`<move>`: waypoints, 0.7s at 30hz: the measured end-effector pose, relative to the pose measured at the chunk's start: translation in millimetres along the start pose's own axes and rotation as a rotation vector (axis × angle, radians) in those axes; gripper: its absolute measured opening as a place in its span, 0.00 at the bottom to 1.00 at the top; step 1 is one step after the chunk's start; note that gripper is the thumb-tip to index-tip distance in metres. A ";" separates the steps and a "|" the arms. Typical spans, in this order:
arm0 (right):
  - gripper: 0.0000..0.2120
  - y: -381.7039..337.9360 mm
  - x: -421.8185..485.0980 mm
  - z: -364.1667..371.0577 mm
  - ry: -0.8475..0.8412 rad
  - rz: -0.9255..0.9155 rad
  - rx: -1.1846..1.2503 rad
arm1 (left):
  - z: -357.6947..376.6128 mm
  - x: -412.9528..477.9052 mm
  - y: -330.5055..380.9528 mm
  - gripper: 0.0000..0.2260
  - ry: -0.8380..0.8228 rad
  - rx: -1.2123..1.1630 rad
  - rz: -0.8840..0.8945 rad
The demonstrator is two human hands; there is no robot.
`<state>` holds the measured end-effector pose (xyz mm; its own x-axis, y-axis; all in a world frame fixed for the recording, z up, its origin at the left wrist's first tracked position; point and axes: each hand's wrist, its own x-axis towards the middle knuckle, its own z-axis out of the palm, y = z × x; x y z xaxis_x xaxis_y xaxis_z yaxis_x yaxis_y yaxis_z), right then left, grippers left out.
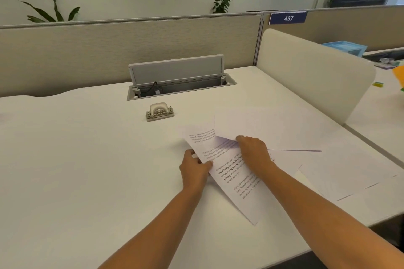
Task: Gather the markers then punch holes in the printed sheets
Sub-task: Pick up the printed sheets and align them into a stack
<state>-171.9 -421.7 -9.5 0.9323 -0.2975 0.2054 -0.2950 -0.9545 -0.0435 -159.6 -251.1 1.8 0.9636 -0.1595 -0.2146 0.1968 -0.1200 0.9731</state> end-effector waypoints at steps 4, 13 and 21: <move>0.15 4.6 3.8 -9.7 -0.027 -0.014 0.027 | -3.9 -0.5 2.2 0.16 0.002 -0.012 -0.009; 0.13 6.6 33.9 -98.7 0.119 -0.135 0.191 | -50.0 29.0 22.1 0.08 0.202 -0.001 0.087; 0.12 4.9 48.4 -190.2 0.506 -0.107 0.848 | -101.0 44.4 42.9 0.11 0.270 -0.192 0.174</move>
<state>-167.9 -437.0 186.2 0.6883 -0.3537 0.6334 0.2165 -0.7332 -0.6447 -90.2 -164.4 42.5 0.9936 0.1059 -0.0397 0.0317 0.0760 0.9966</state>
